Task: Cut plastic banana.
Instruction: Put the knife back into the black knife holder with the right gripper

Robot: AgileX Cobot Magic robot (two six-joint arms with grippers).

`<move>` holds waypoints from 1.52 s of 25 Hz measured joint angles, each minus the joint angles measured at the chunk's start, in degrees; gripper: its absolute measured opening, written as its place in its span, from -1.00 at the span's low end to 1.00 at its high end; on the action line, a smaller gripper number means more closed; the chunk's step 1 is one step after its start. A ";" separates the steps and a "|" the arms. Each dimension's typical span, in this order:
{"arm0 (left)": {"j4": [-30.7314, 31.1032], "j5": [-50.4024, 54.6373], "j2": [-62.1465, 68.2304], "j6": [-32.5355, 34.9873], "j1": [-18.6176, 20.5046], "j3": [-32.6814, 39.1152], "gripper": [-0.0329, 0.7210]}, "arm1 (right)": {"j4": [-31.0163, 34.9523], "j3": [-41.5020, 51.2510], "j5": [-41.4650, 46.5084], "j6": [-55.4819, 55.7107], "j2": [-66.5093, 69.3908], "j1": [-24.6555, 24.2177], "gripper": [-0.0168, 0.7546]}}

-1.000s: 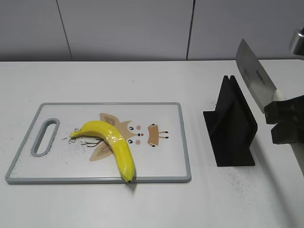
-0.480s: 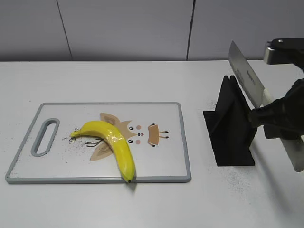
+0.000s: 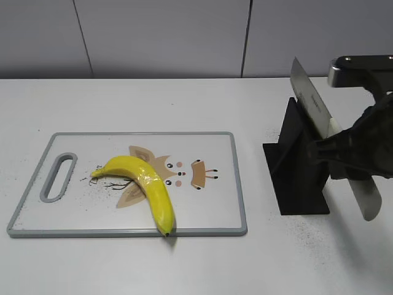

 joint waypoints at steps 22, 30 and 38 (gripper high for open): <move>0.00 -0.17 0.00 0.00 0.00 0.00 0.45 | 0.46 -1.15 -5.91 0.71 5.10 0.00 0.71; 0.00 -0.20 0.00 0.00 0.00 0.00 0.45 | -3.12 -9.56 -5.94 -2.72 -4.67 0.00 0.67; 0.00 -0.20 0.00 0.00 0.00 0.00 0.45 | 7.18 -11.55 8.55 -28.26 -14.15 0.00 0.52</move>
